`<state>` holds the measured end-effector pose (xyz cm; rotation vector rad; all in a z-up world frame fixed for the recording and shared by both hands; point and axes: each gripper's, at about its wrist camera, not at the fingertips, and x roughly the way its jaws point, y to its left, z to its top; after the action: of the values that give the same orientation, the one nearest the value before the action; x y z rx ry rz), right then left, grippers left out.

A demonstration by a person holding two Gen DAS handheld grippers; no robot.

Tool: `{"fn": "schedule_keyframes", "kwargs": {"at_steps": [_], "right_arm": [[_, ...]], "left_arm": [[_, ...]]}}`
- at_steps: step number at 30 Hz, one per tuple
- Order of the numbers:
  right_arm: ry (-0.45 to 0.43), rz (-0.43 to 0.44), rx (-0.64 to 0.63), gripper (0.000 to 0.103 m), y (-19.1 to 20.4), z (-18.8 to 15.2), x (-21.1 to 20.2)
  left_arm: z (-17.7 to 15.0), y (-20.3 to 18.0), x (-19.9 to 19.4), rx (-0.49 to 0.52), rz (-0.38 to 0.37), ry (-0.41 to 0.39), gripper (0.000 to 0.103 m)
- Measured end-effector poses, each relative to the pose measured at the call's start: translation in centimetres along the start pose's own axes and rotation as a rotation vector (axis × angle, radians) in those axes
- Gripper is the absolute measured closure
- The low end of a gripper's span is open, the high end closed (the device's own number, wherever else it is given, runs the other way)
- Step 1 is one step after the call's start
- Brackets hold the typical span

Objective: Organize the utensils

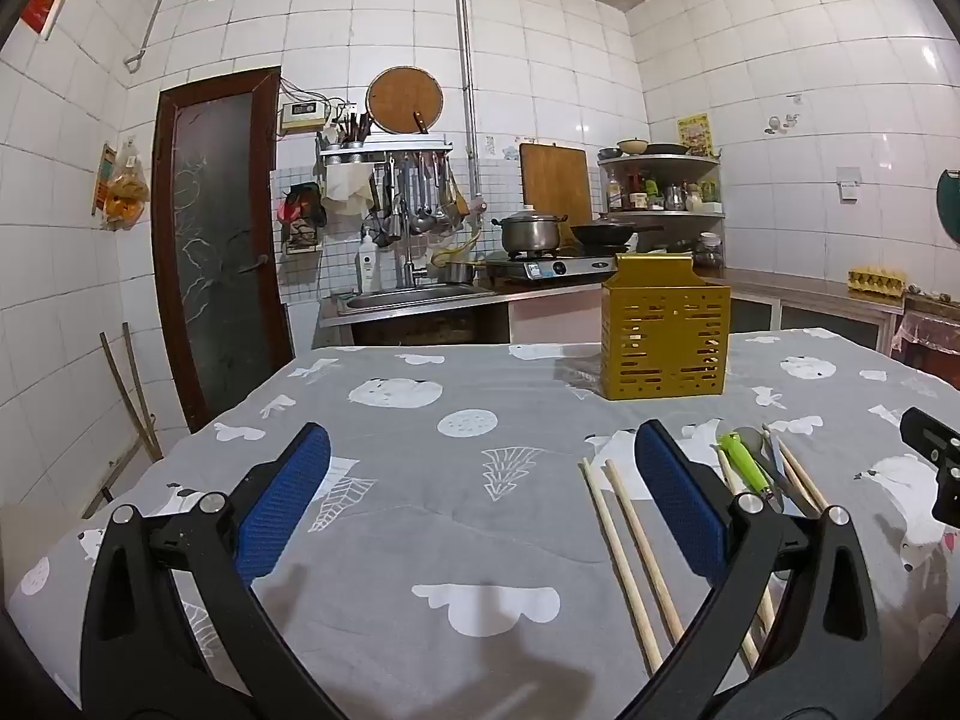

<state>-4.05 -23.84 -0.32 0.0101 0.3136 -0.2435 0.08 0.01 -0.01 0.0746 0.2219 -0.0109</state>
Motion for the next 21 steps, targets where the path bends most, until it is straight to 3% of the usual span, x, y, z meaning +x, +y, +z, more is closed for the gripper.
{"fn": "schedule_keyframes", "kwargs": {"at_steps": [21], "right_arm": [[-0.001,-0.002,0.025,0.004,-0.8,-0.1,-0.1]], "left_arm": [[0.1,-0.1,-0.2,0.003,-0.023,-0.011,0.005]]}}
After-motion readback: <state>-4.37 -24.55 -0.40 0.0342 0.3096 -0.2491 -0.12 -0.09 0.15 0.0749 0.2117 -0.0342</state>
